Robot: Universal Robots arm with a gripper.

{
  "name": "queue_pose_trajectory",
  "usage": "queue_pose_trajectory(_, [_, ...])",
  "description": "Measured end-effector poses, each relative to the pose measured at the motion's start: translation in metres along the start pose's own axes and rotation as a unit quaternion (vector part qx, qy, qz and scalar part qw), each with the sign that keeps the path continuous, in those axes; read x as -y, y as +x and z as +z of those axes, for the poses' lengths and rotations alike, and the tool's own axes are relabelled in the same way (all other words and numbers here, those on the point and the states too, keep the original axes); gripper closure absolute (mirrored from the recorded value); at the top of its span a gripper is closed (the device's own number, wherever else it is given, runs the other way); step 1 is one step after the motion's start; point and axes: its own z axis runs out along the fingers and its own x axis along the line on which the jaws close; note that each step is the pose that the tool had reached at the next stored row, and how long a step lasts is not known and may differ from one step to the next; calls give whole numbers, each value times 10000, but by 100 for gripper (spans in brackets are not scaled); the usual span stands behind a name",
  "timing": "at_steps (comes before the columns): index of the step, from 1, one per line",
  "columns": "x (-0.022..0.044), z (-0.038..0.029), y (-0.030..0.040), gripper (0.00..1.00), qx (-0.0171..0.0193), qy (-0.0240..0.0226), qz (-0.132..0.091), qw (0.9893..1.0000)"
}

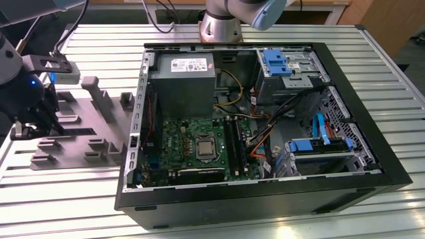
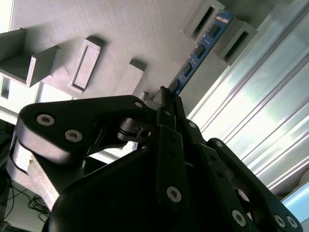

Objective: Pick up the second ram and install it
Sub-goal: 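Pick up the second ram and move it above second insertion slot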

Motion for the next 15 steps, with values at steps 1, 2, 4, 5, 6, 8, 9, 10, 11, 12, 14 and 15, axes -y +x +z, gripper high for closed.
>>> queue_pose_trajectory(1, [0,-7,0,86,0,0,0,10000])
queue_pose_trajectory(2, [0,-11,-1,86,1,1,0,10000])
queue_pose_trajectory(4, [0,-20,-1,86,0,0,0,10000])
queue_pose_trajectory(5, [-1,-27,-1,86,0,0,0,10000])
queue_pose_trajectory(6, [-1,-33,-1,86,0,0,0,10000])
queue_pose_trajectory(8, [-2,-47,-2,86,0,0,0,10000])
queue_pose_trajectory(9, [-2,-56,-2,86,0,0,0,10000])
queue_pose_trajectory(10, [-2,-64,-2,86,0,0,0,10000])
queue_pose_trajectory(11, [-2,-72,-3,86,0,0,0,10000])
queue_pose_trajectory(12, [-3,-80,-3,86,0,0,0,10000])
queue_pose_trajectory(14, [-3,-96,-3,86,0,0,0,10000])
queue_pose_trajectory(15, [-4,-109,-4,86,0,0,0,10000])
